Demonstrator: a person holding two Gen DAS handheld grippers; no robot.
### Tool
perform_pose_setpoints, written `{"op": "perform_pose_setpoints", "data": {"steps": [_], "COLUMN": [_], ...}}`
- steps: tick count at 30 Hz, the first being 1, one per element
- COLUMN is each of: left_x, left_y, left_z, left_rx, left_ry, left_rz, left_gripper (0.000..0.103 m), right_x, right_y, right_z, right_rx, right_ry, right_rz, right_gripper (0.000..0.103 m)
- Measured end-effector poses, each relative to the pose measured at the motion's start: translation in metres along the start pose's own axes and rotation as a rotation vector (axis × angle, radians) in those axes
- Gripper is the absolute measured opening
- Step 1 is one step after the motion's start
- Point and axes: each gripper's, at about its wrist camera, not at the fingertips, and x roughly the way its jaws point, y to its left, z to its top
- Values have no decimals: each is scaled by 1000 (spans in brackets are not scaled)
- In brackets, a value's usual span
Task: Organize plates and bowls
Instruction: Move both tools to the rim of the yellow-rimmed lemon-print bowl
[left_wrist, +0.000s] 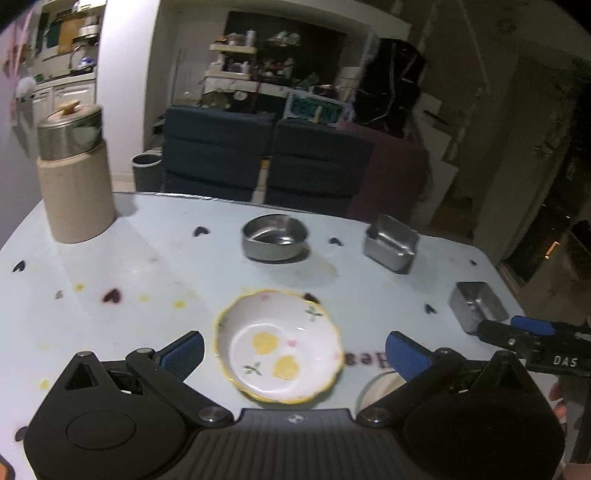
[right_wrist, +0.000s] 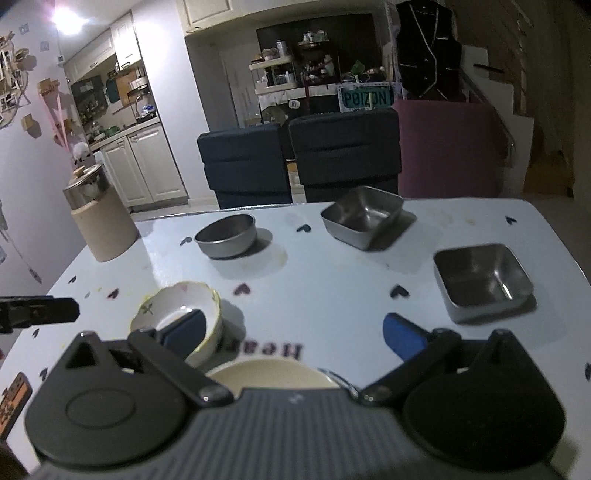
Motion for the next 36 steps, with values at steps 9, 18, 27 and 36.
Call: {"op": "perform_pose_setpoints", "data": {"steps": [9, 18, 27, 36], "left_x": [18, 36, 66, 98], "left_y": [41, 57, 62, 72], "left_z": [10, 28, 31, 31], "left_rx": [-45, -28, 15, 19], "left_ry": [-4, 1, 48, 148], "left_rz": [109, 140, 114, 74], "left_gripper": [103, 103, 96, 57], "right_x": [32, 65, 109, 155], "right_y": [32, 49, 61, 71], "right_z": [21, 27, 31, 26], "right_rx": [-53, -55, 62, 136], "right_ry": [0, 41, 101, 272], "right_rz": [9, -11, -11, -2], "right_gripper": [103, 103, 103, 87]}}
